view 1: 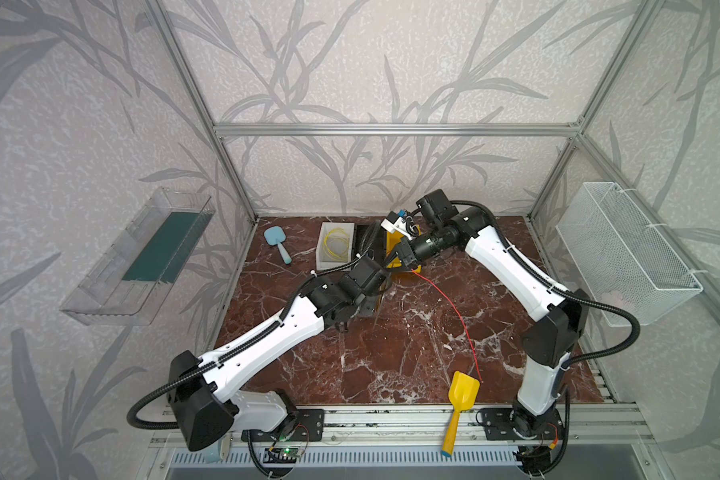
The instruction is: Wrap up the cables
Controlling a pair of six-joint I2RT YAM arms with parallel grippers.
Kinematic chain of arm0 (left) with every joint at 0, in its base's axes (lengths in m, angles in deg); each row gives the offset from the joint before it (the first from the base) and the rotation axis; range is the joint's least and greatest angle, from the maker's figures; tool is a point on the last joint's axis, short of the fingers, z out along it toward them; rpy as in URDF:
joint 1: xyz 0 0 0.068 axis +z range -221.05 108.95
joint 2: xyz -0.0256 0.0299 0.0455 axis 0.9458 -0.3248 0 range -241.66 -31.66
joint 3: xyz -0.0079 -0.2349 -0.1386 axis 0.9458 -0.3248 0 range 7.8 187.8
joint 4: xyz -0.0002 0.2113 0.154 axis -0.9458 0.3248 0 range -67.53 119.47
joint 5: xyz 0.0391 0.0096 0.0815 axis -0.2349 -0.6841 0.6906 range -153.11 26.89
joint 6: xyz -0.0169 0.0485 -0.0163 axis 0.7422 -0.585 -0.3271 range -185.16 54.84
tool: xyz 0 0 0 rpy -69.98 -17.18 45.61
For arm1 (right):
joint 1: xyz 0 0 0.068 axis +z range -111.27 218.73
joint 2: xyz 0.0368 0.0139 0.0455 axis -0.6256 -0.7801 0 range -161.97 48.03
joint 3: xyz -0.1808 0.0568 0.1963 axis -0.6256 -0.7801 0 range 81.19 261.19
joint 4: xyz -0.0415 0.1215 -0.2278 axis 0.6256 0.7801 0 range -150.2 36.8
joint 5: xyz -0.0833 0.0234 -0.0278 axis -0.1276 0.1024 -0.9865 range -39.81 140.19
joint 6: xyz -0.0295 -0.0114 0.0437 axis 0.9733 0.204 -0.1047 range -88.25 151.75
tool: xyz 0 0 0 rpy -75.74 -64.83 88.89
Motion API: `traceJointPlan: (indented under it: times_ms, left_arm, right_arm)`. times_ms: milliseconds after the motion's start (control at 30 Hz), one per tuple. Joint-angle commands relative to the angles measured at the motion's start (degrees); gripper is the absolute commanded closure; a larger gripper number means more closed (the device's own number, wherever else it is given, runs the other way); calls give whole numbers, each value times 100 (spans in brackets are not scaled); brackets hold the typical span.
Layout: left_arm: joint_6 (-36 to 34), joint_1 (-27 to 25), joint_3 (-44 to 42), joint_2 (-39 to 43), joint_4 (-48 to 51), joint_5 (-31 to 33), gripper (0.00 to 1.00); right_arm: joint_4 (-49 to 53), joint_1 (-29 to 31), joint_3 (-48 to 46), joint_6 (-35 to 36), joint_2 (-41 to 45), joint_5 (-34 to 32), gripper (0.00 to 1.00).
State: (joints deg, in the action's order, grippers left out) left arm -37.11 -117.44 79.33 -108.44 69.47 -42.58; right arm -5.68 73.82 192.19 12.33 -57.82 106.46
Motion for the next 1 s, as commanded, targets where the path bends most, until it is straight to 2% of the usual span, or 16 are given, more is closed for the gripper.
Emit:
traceJointPlan:
  times_ms: [0, 133, 200, 300, 400, 467, 700, 800, 967]
  left_arm:
    - [1414, -10, 182, -104, -350, 448, 100]
    - [2140, 7, 6, 16, -724, 695, 100]
    - [2355, 40, -85, 149, -943, 785, 100]
    - [2514, 79, -32, 257, -1054, 990, 100]
    - [2485, 82, 66, 301, -1147, 1042, 100]
    - [2410, 81, 197, 223, -1106, 991, 100]
    - [2468, 80, 116, 167, -1485, 591, 100]
    - [2421, 81, 187, 186, -1530, 552, 100]
    - [2389, 90, 266, 256, -1474, 605, 100]
  right_arm:
    - [-1012, 172, -308, -608, 724, 617, 100]
    - [-2142, 358, -1450, -1263, 1418, 765, 100]
    - [-2468, 458, -1985, -1373, 1699, 754, 100]
    - [-2450, 508, -2649, -1217, 2007, 629, 100]
    - [-2314, 639, -3239, -1026, 2325, 189, 100]
    - [-2219, 745, -3510, -879, 2534, -42, 91]
    - [-2107, 1057, -4260, -687, 3070, -866, 83]
    - [-2274, 1136, -4709, -774, 3286, -1131, 84]
    - [-2656, 1190, -5165, -1056, 3453, -1465, 100]
